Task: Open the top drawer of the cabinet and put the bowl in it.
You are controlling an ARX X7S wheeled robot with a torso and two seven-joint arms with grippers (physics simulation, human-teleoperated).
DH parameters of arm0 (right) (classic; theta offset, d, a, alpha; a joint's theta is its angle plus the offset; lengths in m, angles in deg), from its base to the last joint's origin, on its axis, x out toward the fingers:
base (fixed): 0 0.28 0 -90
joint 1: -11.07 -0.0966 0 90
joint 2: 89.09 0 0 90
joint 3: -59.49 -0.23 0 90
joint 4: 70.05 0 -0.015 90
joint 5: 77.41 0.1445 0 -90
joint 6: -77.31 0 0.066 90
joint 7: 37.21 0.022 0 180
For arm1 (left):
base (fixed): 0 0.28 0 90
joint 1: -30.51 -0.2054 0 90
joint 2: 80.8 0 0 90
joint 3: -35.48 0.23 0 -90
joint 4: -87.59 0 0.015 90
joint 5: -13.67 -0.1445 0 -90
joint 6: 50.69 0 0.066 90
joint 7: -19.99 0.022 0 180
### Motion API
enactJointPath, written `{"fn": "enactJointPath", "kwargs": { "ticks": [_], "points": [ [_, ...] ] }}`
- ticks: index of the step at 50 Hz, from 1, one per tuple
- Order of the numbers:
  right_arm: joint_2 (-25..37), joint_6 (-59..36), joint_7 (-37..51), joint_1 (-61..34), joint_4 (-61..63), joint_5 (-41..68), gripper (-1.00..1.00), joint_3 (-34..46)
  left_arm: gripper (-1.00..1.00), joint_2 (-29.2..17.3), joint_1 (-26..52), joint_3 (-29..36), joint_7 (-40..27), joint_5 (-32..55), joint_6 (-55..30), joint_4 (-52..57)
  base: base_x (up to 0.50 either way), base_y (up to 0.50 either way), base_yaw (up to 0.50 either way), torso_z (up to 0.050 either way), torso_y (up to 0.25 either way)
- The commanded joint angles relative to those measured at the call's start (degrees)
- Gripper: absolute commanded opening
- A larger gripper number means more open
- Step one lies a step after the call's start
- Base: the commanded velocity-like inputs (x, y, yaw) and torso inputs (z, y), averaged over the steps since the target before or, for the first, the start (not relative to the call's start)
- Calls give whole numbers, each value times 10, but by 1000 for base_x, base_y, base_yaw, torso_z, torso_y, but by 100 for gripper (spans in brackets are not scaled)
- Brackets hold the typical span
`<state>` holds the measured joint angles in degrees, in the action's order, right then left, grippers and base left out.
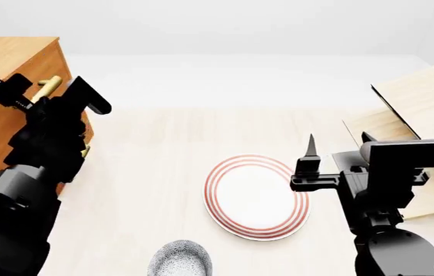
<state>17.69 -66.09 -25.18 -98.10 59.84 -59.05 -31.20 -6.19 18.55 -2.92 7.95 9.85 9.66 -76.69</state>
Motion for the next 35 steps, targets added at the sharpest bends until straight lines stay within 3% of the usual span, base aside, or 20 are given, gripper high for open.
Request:
{"fn": "enactJointPath", "kwargs": {
  "ticks": [1, 26, 35],
  "points": [
    [1, -1, 3, -2, -1, 3, 100, 2, -100, -1, 2, 2, -1, 8, 1, -5, 0, 0, 0, 0, 0],
    [3, 10, 6, 2, -9, 6, 100, 4, -100, 4, 0, 7, 0, 14, 11, -1, 1, 0, 0, 0, 0],
    [4, 12, 8, 3, -9, 8, 100, 4, -100, -12, -18, 9, 7, 14, -25, 90, 1, 0, -2, 0, 0]
  ]
}}
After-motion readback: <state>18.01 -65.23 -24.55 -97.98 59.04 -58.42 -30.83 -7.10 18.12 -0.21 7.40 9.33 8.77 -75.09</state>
